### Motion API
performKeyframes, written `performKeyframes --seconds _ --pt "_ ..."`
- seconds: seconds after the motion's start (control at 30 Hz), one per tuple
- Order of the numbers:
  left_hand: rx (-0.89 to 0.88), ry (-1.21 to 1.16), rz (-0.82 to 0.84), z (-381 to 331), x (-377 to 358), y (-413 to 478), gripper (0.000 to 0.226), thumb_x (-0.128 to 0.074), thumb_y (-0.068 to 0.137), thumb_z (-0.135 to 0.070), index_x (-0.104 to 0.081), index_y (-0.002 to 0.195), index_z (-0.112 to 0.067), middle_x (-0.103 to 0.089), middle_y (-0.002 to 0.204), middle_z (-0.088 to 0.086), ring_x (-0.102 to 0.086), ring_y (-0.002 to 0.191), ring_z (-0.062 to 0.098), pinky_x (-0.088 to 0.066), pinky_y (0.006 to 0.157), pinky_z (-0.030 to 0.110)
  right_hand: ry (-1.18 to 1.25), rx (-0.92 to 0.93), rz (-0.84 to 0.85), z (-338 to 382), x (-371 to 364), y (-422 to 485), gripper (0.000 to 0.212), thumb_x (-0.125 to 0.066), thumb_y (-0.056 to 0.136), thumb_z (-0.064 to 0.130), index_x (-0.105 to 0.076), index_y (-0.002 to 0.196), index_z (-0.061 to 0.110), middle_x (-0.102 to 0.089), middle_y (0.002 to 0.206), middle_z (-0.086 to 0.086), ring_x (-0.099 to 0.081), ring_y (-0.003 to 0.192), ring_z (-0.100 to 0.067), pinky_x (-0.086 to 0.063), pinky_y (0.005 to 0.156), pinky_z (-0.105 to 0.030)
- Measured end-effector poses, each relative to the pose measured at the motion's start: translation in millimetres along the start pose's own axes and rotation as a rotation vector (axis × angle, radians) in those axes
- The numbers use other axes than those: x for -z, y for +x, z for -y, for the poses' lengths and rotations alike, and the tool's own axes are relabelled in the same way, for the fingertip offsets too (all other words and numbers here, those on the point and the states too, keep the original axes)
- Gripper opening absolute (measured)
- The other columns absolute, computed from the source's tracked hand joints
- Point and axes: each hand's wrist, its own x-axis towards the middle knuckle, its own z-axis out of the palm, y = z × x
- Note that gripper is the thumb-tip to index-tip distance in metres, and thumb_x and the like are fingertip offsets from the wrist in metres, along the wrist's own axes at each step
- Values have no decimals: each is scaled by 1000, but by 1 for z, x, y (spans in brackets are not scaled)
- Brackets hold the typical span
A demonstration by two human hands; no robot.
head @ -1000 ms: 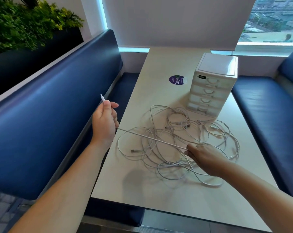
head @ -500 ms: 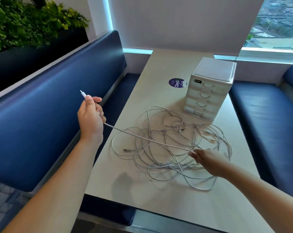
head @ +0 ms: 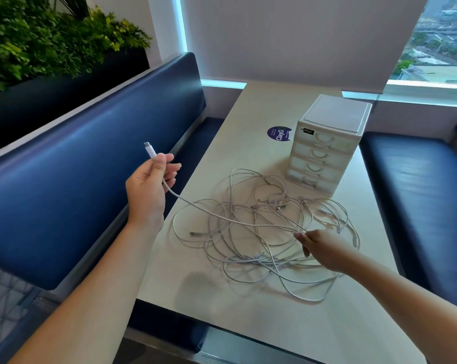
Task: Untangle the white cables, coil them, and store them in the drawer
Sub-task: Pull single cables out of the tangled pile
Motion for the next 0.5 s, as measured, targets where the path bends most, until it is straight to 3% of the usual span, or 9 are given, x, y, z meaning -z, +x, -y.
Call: performKeyframes --seconds 0.23,0.5 --pt "-59 161 -8 9 11 4 11 -64 94 -26 -73 88 -23 -75 78 -8 -68 79 7 -50 74 22 -124 -52 8 -15 -5 4 64 -20 98 56 -58 67 14 -61 77 -6 -61 79 -27 -51 76 -34" --pt "10 79 -20 13 -2 -5 18 -60 97 -26 -72 86 -18 -70 68 -6 -68 74 8 -55 74 23 -177 -31 81 -15 -7 10 63 -22 99 54 -63 77 12 -65 85 -8 -61 87 -27 -43 68 -30"
